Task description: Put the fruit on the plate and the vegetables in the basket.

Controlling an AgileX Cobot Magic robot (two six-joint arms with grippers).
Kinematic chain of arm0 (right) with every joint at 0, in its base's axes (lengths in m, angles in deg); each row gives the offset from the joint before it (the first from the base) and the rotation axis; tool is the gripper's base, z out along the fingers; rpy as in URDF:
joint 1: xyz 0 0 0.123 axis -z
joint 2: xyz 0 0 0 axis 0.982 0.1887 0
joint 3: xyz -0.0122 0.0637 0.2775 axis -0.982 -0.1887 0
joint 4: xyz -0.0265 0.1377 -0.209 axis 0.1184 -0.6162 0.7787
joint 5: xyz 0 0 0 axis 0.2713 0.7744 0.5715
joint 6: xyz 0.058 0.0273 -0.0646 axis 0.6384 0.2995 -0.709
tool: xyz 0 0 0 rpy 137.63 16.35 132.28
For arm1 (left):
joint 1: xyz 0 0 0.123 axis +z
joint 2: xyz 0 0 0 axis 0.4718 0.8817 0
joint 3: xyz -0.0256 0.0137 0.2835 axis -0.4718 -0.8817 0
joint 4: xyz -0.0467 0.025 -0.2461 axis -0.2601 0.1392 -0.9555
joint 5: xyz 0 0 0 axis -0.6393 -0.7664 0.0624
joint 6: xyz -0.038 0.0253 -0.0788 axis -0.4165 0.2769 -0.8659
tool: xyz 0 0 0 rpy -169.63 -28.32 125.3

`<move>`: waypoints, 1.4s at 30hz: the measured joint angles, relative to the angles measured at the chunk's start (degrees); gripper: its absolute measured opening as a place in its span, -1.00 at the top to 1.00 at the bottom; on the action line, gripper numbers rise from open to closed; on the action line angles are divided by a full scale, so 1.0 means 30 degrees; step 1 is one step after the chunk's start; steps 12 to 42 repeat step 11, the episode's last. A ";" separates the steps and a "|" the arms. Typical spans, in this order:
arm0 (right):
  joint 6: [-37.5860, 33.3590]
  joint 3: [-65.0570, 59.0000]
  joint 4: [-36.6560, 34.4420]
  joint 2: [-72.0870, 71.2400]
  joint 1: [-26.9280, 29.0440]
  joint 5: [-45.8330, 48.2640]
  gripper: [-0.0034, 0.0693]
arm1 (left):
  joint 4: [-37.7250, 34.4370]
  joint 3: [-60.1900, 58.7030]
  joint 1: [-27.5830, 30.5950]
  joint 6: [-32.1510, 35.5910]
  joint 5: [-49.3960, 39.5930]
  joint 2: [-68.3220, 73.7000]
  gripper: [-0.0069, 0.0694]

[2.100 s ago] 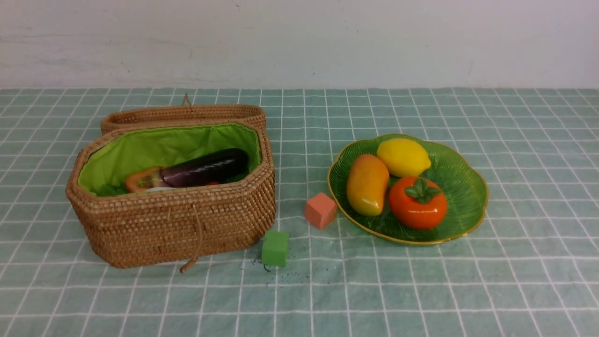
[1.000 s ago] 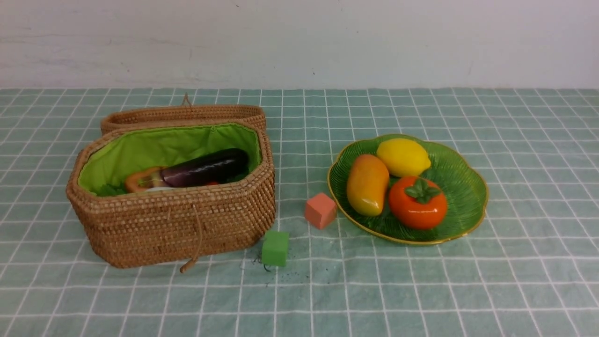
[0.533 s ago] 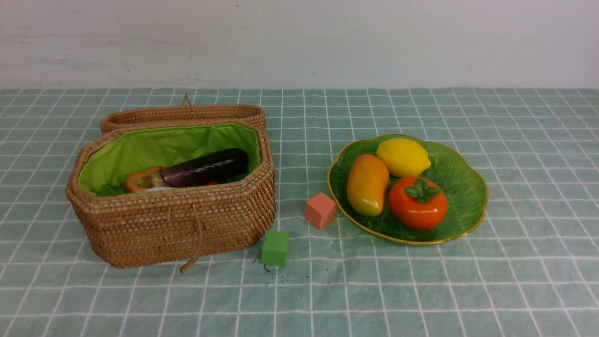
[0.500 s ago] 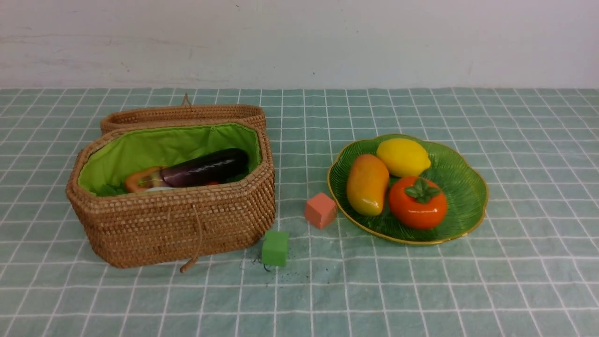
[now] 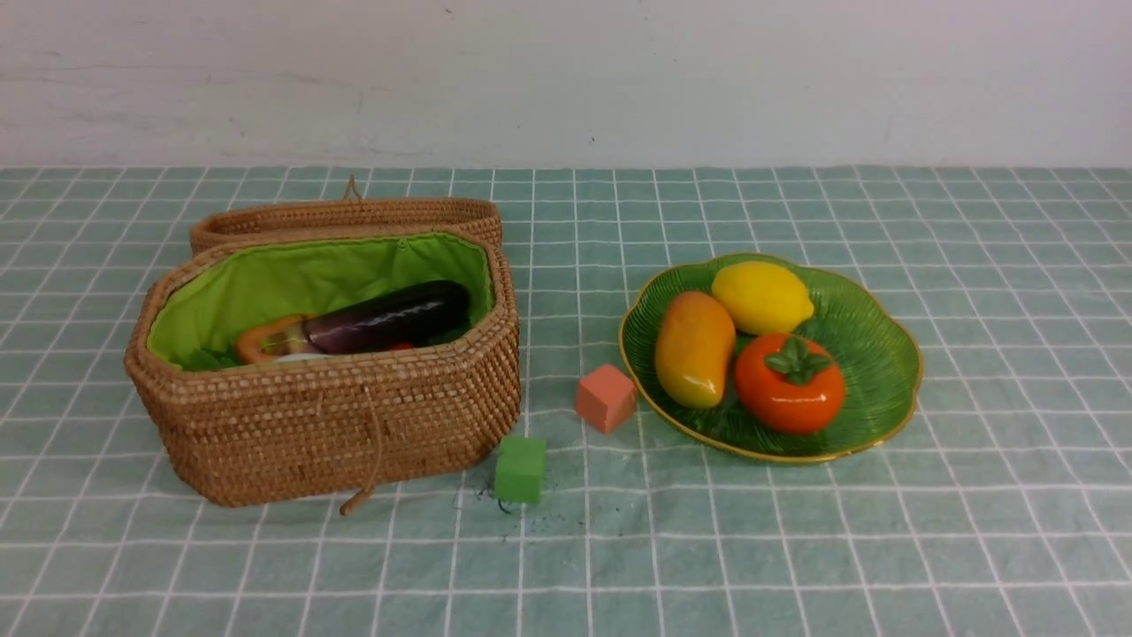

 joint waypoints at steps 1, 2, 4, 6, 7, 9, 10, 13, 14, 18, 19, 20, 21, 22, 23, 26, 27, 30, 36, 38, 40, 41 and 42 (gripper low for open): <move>0.0000 0.0000 0.0000 0.0000 0.0000 0.0000 0.55 | 0.0000 0.0000 0.0000 0.0000 0.0000 0.0000 0.19; 0.0000 0.0000 0.0000 0.0000 0.0000 0.0000 0.55 | 0.0000 0.0000 0.0000 0.0000 0.0000 0.0000 0.19; 0.0000 0.0000 0.0000 0.0000 0.0000 0.0000 0.54 | 0.0000 0.0000 0.0000 0.0000 0.0000 0.0000 0.19; 0.0000 0.0000 0.0000 0.0000 0.0000 0.0000 0.54 | 0.0000 0.0000 0.0000 0.0000 0.0000 0.0000 0.19; 0.0000 0.0000 0.0000 0.0000 0.0000 0.0000 0.54 | 0.0000 0.0000 0.0000 0.0000 0.0000 0.0000 0.19; 0.0000 0.0000 0.0000 0.0000 0.0000 0.0000 0.53 | 0.0000 0.0000 0.0000 0.0000 0.0000 0.0000 0.19; 0.0000 0.0000 0.0000 0.0000 0.0000 0.0000 0.52 | 0.0000 0.0000 0.0000 0.0000 0.0000 0.0000 0.19; 0.0000 0.0000 0.0000 0.0000 0.0000 0.0000 0.52 | 0.0000 0.0000 0.0000 0.0000 0.0000 0.0000 0.19; 0.0000 0.0000 0.0000 0.0000 0.0000 0.0000 0.52 | 0.0000 0.0000 0.0000 0.0000 0.0000 0.0000 0.19; 0.0000 0.0000 0.0000 0.0000 0.0000 0.0000 0.52 | 0.0000 0.0000 0.0000 0.0000 0.0000 0.0000 0.19; 0.0000 0.0000 0.0000 0.0000 0.0000 0.0000 0.52 | 0.0000 0.0000 0.0000 0.0000 0.0000 0.0000 0.19; 0.0000 0.0000 0.0000 0.0000 0.0000 0.0000 0.52 | 0.0000 0.0000 0.0000 0.0000 0.0000 0.0000 0.19; 0.0000 0.0000 0.0000 0.0000 0.0000 0.0000 0.52 | 0.0000 0.0000 0.0000 0.0000 0.0000 0.0000 0.19; 0.0000 0.0000 0.0000 0.0000 0.0000 0.0000 0.52 | 0.0000 0.0000 0.0000 0.0000 0.0000 0.0000 0.19; 0.0000 0.0000 0.0000 0.0000 0.0000 0.0000 0.52 | 0.0000 0.0000 0.0000 0.0000 0.0000 0.0000 0.19; 0.0000 0.0000 0.0000 0.0000 0.0000 0.0000 0.52 | 0.0000 0.0000 0.0000 0.0000 0.0000 0.0000 0.19; 0.0000 0.0000 0.0000 0.0000 0.0000 0.0000 0.52 | 0.0000 0.0000 0.0000 0.0000 0.0000 0.0000 0.19; 0.0000 0.0000 0.0000 0.0000 0.0000 0.0000 0.52 | 0.0000 0.0000 0.0000 0.0000 0.0000 0.0000 0.19; 0.0000 0.0000 0.0000 0.0000 0.0000 0.0000 0.52 | 0.0000 0.0000 0.0000 0.0000 0.0000 0.0000 0.19; 0.0000 0.0000 0.0000 0.0000 0.0000 0.0000 0.52 | 0.0000 0.0000 0.0000 0.0000 0.0000 0.0000 0.19; 0.0000 0.0000 0.0000 0.0000 0.0000 0.0000 0.52 | 0.0000 0.0000 0.0000 0.0000 0.0000 0.0000 0.19; 0.0000 0.0000 0.0000 0.0000 0.0000 0.0000 0.52 | 0.0000 0.0000 0.0000 0.0000 0.0000 0.0000 0.19; 0.0000 0.0000 0.0000 0.0000 0.0000 0.0000 0.52 | 0.0000 0.0000 0.0000 0.0000 0.0000 0.0000 0.19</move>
